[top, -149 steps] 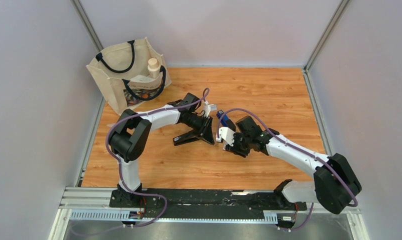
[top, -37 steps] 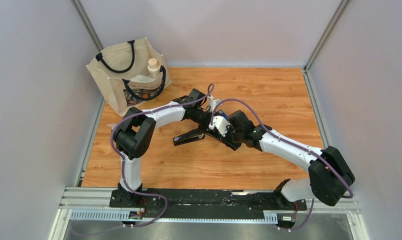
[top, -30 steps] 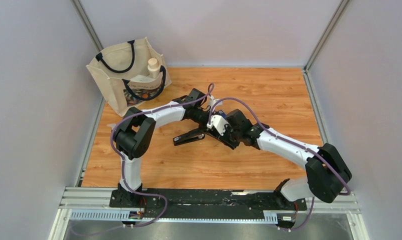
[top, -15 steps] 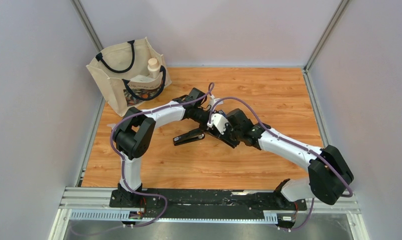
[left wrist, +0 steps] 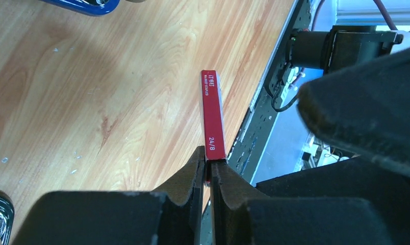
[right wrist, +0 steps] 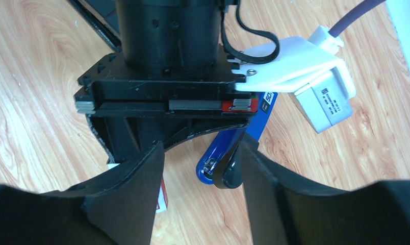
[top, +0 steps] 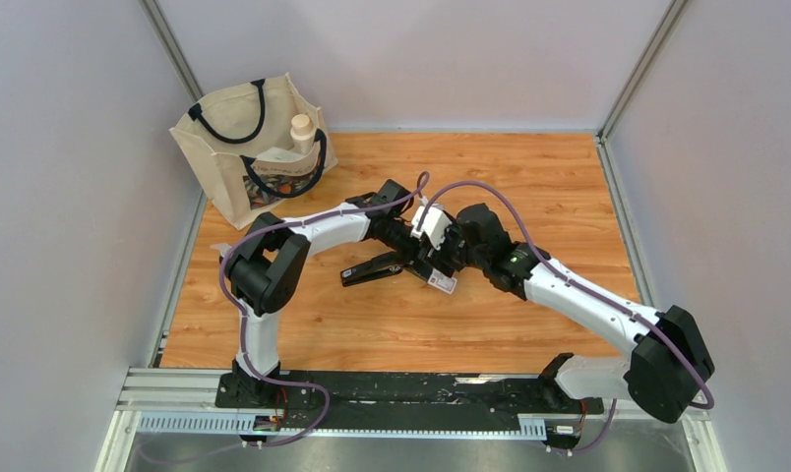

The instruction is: Load the staples into the stapler

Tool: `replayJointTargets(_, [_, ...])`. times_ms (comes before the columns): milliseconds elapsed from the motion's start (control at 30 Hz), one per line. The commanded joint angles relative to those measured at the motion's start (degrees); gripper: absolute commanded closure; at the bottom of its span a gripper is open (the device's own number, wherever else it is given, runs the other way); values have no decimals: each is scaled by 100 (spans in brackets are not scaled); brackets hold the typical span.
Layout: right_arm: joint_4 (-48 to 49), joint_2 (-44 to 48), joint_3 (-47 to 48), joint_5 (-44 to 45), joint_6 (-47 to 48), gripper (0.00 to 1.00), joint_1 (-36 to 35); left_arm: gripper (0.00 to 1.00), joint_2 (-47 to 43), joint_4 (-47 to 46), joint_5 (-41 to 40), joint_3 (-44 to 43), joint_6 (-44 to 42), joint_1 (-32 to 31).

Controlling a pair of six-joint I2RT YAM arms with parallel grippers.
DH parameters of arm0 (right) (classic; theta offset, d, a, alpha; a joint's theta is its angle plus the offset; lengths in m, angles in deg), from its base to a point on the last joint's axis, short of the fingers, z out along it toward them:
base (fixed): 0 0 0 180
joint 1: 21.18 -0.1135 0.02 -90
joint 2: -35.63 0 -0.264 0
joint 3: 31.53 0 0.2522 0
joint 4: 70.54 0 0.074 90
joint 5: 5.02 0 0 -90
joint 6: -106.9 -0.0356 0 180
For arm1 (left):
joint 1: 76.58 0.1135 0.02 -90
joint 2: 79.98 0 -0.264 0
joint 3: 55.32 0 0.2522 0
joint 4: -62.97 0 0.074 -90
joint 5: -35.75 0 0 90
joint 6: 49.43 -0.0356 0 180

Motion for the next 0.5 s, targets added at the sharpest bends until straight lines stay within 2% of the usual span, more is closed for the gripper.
replayJointTargets(0, [-131, 99, -108, -357, 349, 33, 32, 86, -108, -25, 75, 13, -58, 18])
replayJointTargets(233, [-404, 617, -574, -770, 727, 16, 40, 85, -144, -271, 101, 154, 144, 158])
replayJointTargets(467, [-308, 214, -584, -815, 658, 15, 41, 85, -223, -438, 277, 206, 250, 185])
